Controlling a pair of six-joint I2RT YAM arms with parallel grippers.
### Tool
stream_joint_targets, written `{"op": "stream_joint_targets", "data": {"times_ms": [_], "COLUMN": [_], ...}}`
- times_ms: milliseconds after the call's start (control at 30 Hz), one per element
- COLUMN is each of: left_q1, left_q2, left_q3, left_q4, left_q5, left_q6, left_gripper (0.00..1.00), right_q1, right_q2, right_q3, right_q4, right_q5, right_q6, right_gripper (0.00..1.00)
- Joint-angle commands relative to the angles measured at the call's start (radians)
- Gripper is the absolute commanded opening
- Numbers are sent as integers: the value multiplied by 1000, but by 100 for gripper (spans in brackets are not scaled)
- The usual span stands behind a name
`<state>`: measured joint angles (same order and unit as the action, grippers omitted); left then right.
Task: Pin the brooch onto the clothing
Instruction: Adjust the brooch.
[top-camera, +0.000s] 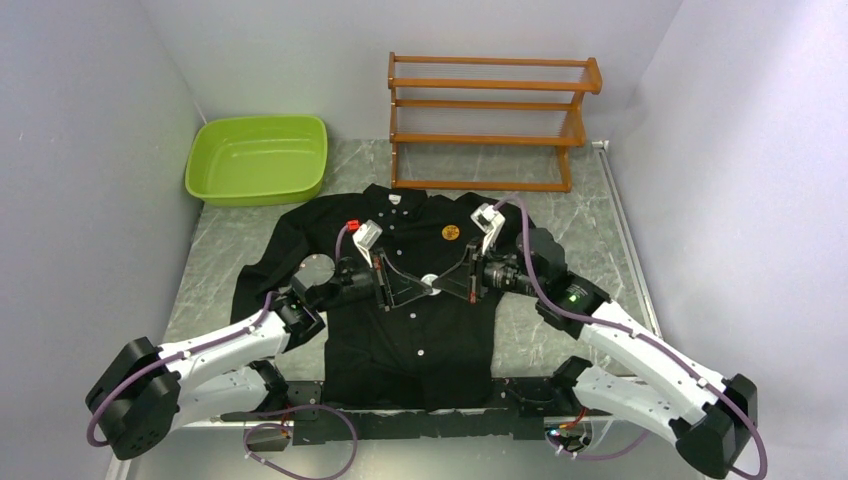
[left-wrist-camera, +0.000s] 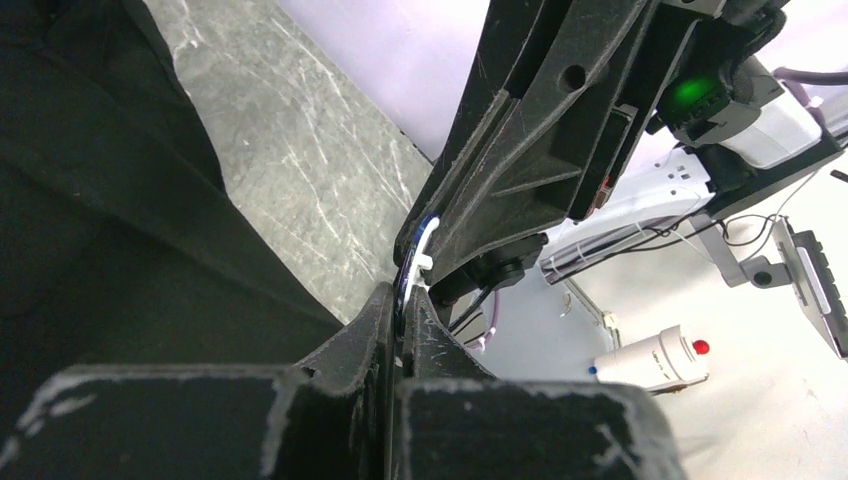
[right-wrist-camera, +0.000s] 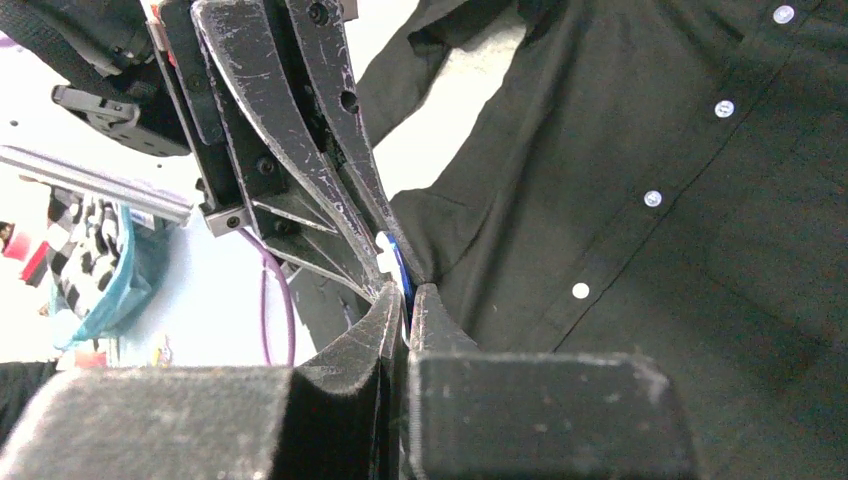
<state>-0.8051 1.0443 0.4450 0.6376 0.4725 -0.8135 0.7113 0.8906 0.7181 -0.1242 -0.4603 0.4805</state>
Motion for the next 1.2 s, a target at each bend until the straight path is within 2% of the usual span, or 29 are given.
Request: {"op": "stream_joint_targets", "data": {"times_ms": [0, 133, 167, 233, 367, 433, 567, 700, 833, 933, 1033, 1100, 1167], "left_q1": [-26, -26, -26, -27, -26, -28, -27, -27, -28, -26, -27, -26, -27], "left_q2": [-40, -51, -53, -58, -73, -81, -87, -93, -101, -105, -105, -104, -101], "left_q3": [-1, -30, -35, -41, -44, -45, -36, -28, -26, -20, -15, -12, -10], "left_q4": [105, 137, 145, 152, 135, 129, 99, 80, 68, 56, 45, 46, 46], "left_q5": [40, 36, 37, 42, 40, 40, 48, 55, 51, 54, 60, 65, 71], "left_q6": [-4, -9, -11, -11, -7, -4, 6, 12, 20, 25, 29, 29, 31], "left_gripper": [3, 2, 3, 3, 3, 3, 3, 3, 2, 3, 3, 3, 3], "right_q1": [-5, -9, -14, -25, -35, -35, -35, -34, -35, -36, -36, -36, -36], "right_q2": [-39, -66, -67, -66, -64, -65, -64, -64, -71, -101, -106, -88, -67], "right_q3": [-43, -129, -153, -199, -257, -250, -210, -192, -181, -192, -193, -185, -183], "right_q4": [39, 237, 299, 427, 630, 638, 546, 533, 505, 485, 485, 482, 497], "right_q5": [147, 14, -24, -97, -199, -218, -232, -280, -294, -256, -249, -261, -278], "right_q6": [48, 159, 194, 260, 337, 324, 256, 229, 209, 210, 212, 215, 224], "right_gripper": [0, 0, 4, 17, 56, 65, 62, 50, 51, 41, 37, 29, 28]}}
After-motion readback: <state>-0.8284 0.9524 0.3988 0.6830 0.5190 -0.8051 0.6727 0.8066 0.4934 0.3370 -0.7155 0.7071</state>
